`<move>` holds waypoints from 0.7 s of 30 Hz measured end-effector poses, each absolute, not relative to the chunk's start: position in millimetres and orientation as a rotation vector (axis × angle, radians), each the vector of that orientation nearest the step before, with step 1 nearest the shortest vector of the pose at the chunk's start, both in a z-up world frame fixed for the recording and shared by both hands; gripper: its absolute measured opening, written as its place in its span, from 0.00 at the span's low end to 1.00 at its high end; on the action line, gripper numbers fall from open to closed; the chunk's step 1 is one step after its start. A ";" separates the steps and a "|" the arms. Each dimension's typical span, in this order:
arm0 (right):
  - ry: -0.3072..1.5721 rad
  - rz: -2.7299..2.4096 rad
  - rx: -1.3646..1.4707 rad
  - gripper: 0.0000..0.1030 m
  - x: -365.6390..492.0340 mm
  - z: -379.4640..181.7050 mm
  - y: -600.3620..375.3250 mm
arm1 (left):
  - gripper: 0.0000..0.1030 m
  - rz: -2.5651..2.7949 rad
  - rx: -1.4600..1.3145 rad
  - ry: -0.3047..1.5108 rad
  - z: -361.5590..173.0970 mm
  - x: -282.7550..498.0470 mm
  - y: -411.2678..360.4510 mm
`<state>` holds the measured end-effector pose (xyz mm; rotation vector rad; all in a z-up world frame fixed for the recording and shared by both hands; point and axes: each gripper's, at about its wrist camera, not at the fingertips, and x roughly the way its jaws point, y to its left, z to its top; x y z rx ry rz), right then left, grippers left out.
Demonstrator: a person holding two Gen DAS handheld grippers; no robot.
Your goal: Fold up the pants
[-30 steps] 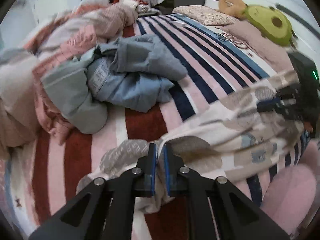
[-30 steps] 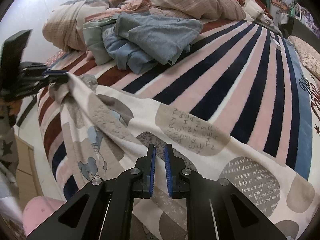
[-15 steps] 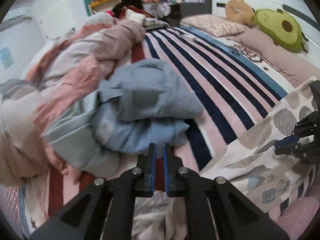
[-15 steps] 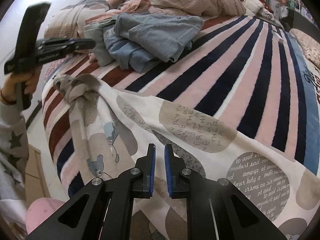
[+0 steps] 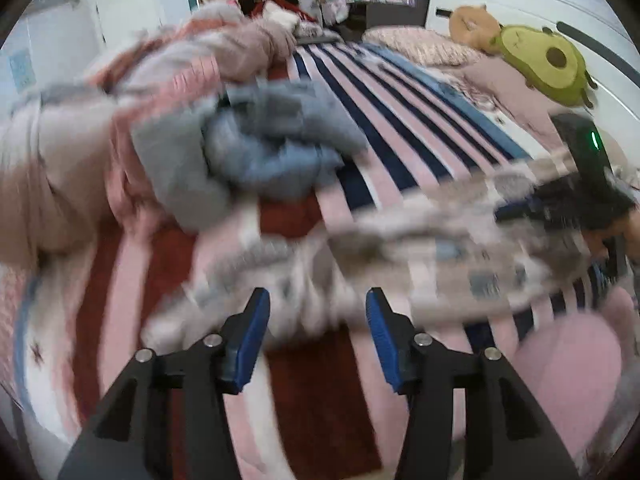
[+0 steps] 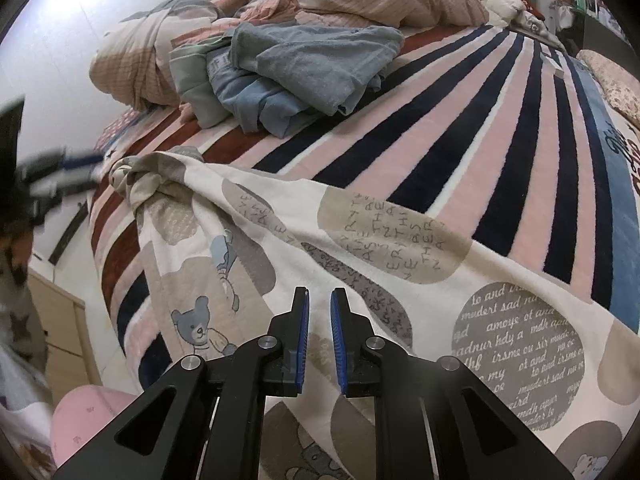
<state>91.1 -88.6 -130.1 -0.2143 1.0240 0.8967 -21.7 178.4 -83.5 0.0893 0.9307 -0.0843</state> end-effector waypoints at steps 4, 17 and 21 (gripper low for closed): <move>1.027 0.904 -0.204 0.08 87.9 -129.7 -87.9 | 0.44 -0.075 0.060 0.994 -131.2 -23.3 174.5; 1.050 0.880 -0.194 0.08 96.2 -132.6 -86.1 | 0.41 -0.023 0.139 0.882 -136.3 43.8 180.9; 1.052 0.879 -0.192 0.08 96.4 -133.3 -85.4 | 0.06 -0.030 0.154 0.908 -134.0 49.7 182.7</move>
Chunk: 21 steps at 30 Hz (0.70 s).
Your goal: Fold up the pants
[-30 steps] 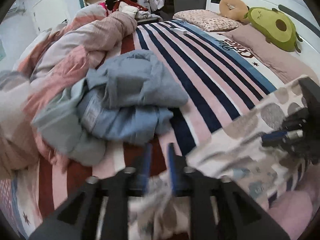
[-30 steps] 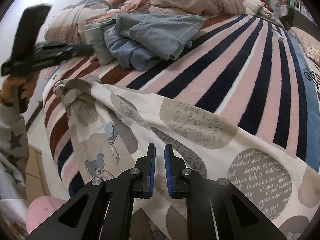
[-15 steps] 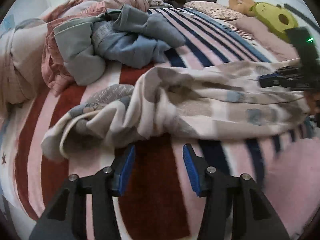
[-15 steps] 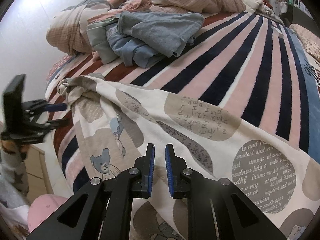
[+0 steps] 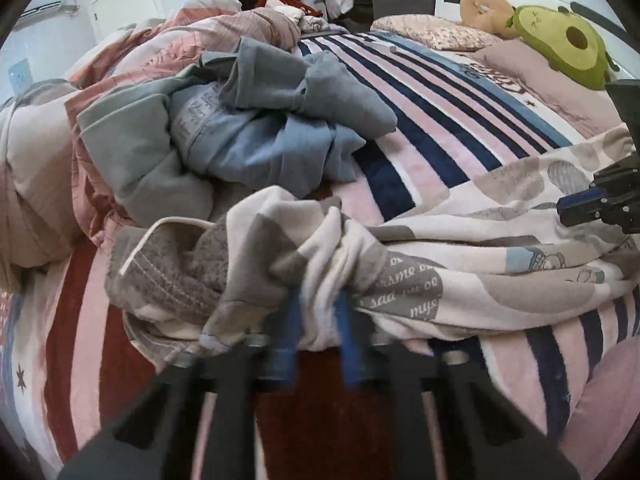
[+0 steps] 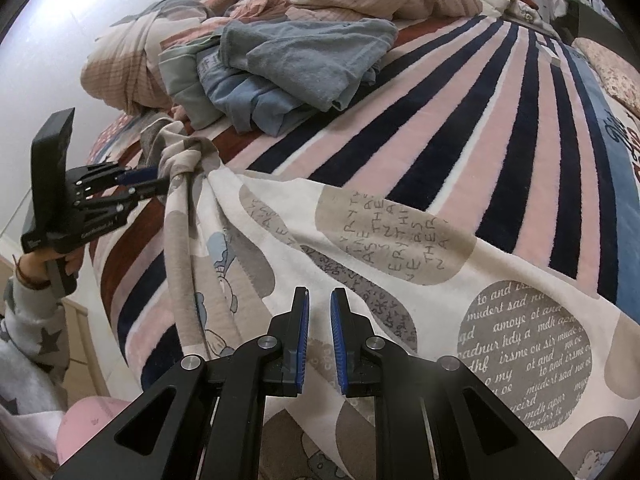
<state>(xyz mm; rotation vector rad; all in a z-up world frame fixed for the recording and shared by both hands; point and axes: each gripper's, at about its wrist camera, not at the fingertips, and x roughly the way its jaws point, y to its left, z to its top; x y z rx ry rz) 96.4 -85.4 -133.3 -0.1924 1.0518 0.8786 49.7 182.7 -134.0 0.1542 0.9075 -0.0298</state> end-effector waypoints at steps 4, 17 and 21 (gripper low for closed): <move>1.045 0.883 -0.193 0.08 93.3 -130.9 -86.1 | 0.03 -0.013 0.161 0.906 -118.7 38.4 192.3; 1.035 0.895 -0.211 0.08 86.3 -121.5 -89.4 | 0.05 0.062 0.074 0.895 -50.6 -10.7 253.8; 1.041 0.896 -0.207 0.08 88.6 -124.8 -86.5 | 0.05 0.054 0.063 0.910 -51.4 24.3 263.9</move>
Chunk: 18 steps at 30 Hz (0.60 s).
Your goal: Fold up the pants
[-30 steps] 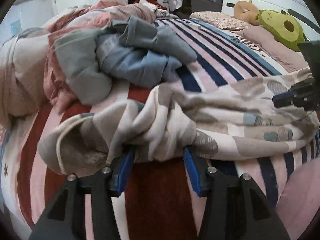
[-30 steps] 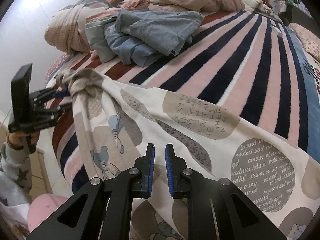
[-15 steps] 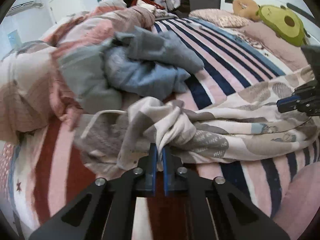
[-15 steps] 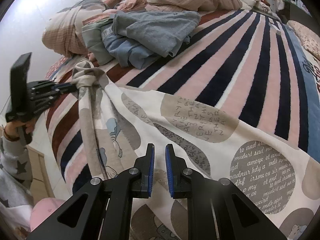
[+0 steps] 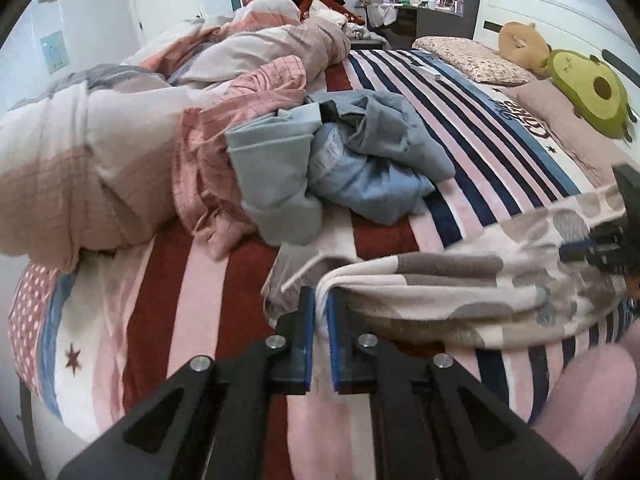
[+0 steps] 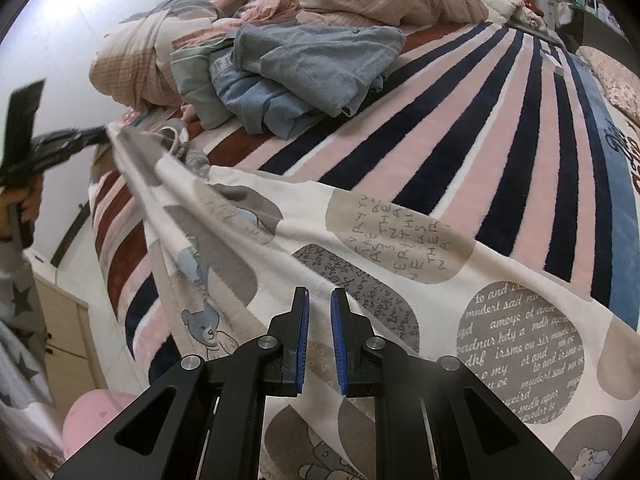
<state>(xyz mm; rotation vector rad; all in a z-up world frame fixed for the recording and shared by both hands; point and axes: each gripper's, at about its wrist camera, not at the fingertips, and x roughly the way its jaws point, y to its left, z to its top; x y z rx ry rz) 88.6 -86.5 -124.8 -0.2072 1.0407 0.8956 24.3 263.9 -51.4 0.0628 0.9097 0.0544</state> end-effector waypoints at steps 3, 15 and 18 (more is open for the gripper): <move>1.049 0.898 -0.208 0.08 90.6 -128.8 -85.1 | 0.18 0.078 0.078 0.904 -55.6 56.9 264.6; 1.090 0.876 -0.181 0.08 102.5 -142.5 -93.4 | 0.73 0.083 0.012 0.921 -74.4 69.8 276.8; 1.098 0.878 -0.178 0.08 101.6 -144.8 -92.1 | 0.73 -0.036 -0.046 0.947 -92.8 43.5 274.6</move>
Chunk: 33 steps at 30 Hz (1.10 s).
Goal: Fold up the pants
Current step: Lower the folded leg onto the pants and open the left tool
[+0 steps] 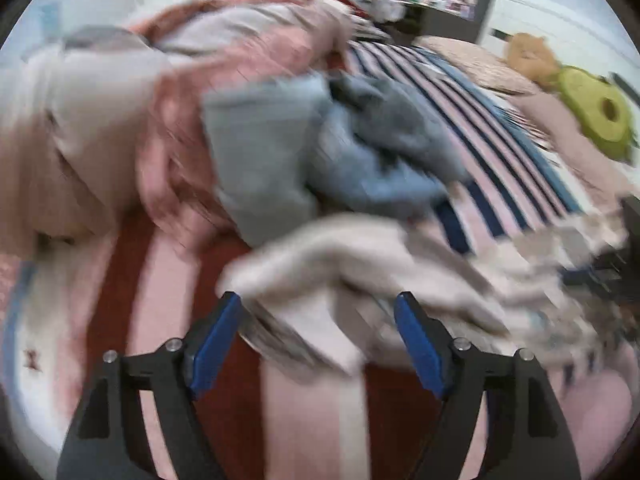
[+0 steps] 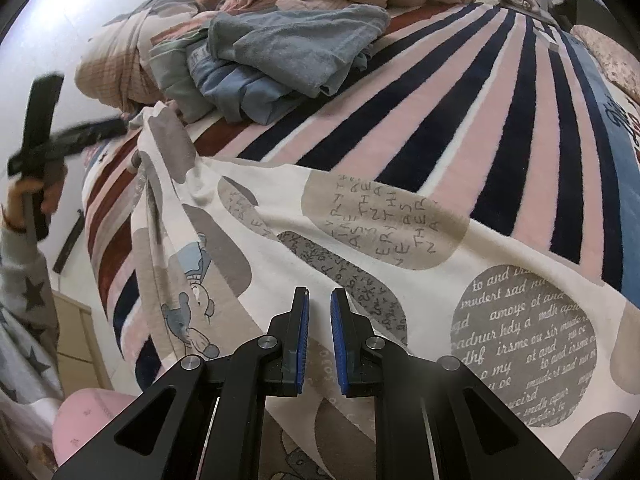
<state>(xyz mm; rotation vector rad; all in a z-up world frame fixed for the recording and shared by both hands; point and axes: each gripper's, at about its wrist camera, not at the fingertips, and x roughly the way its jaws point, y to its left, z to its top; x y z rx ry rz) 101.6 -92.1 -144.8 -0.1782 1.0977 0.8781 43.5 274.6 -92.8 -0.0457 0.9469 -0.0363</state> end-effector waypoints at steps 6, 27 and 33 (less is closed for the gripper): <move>1.103 0.881 -0.184 0.08 102.0 -145.9 -88.0 | 0.56 -0.016 0.101 0.994 -125.6 26.9 254.1; 1.100 0.885 -0.182 0.08 93.7 -137.8 -88.2 | 0.02 0.243 0.117 0.981 -137.0 -11.9 289.6; 1.093 0.892 -0.189 0.08 90.5 -133.0 -86.5 | 0.00 0.364 0.122 1.006 -151.5 -33.7 302.9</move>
